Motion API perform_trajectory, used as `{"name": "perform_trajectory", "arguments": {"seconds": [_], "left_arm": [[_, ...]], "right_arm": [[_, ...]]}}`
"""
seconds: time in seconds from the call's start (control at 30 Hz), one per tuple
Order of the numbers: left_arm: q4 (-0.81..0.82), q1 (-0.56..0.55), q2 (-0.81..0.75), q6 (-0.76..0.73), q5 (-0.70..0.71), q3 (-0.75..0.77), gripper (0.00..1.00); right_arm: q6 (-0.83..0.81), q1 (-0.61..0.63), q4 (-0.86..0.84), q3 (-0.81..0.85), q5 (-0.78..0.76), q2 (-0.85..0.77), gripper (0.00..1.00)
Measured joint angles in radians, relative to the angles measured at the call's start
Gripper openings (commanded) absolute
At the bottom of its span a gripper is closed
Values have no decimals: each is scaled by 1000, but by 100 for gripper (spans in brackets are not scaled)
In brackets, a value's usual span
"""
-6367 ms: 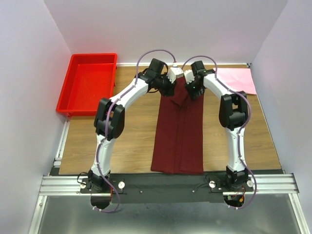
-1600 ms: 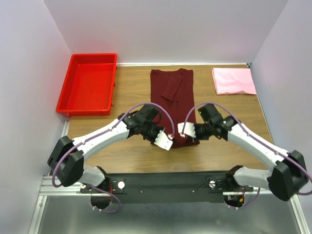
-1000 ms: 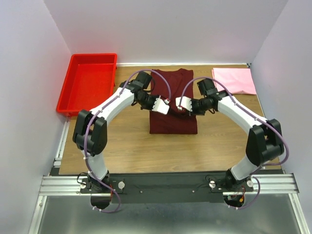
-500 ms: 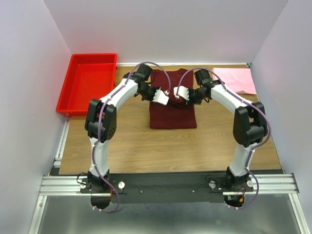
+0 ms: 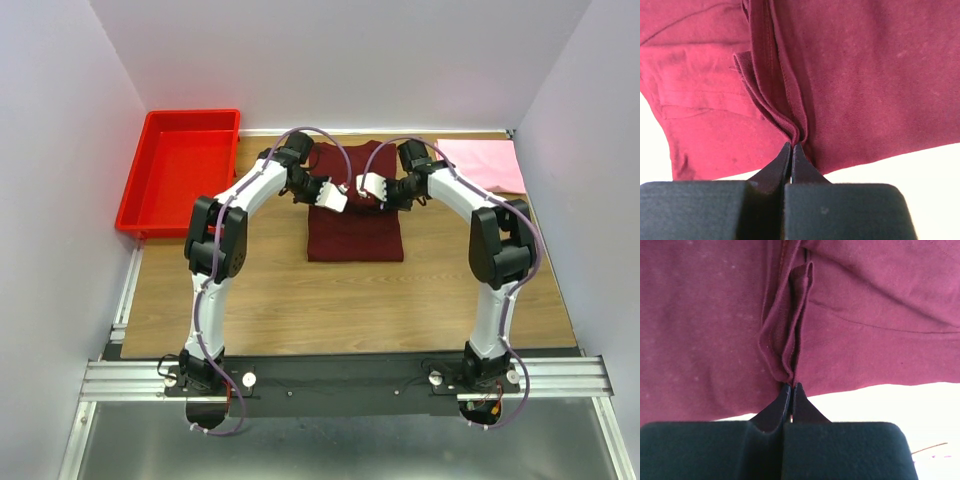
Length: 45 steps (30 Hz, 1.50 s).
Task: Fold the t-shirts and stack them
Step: Fold the tshirt
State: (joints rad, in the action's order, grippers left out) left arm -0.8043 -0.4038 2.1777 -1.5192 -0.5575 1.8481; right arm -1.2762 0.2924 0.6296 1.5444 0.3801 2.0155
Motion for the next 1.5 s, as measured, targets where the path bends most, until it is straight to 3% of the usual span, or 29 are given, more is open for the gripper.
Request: {"name": "perform_trajectory", "arguments": {"seconds": [0.1, 0.13, 0.2, 0.23, 0.27, 0.3, 0.4, 0.53, 0.63, 0.77, 0.93, 1.1, 1.5], "left_arm": [[10, 5, 14, 0, 1, 5, 0], [14, 8, 19, 0, 1, 9, 2], [24, 10, 26, 1, 5, 13, 20], [34, 11, 33, 12, 8, 17, 32], [43, 11, 38, 14, 11, 20, 32], [64, 13, 41, 36, 17, 21, 39], [109, 24, 42, 85, 25, 27, 46], [148, 71, 23, 174, 24, 35, 47], [156, 104, -51, 203, 21, -34, 48], [146, 116, -229, 218, -10, -226, 49], [151, 24, -374, 227, -43, -456, 49], [147, -38, -378, 238, -50, -570, 49], [157, -89, -366, 249, -49, -626, 49]], "right_arm": [[4, 0, -8, 13, -10, 24, 1], [4, 0, -10, 16, -16, 32, 6], [8, 0, -14, 20, -22, 42, 18], [17, 0, -18, 26, -29, 50, 29], [21, 0, -21, 32, -33, 56, 35], [36, 0, -24, 44, -45, 64, 46], [61, -2, -37, 76, -80, 70, 51], [96, -18, -55, 96, -117, 56, 52], [119, -34, -64, 19, -125, -32, 50], [124, -32, -27, -114, -95, -201, 49], [124, 28, 16, -261, -27, -332, 47], [151, 79, 52, -350, 2, -309, 45], [185, 85, 40, -414, 10, -229, 43]]}}
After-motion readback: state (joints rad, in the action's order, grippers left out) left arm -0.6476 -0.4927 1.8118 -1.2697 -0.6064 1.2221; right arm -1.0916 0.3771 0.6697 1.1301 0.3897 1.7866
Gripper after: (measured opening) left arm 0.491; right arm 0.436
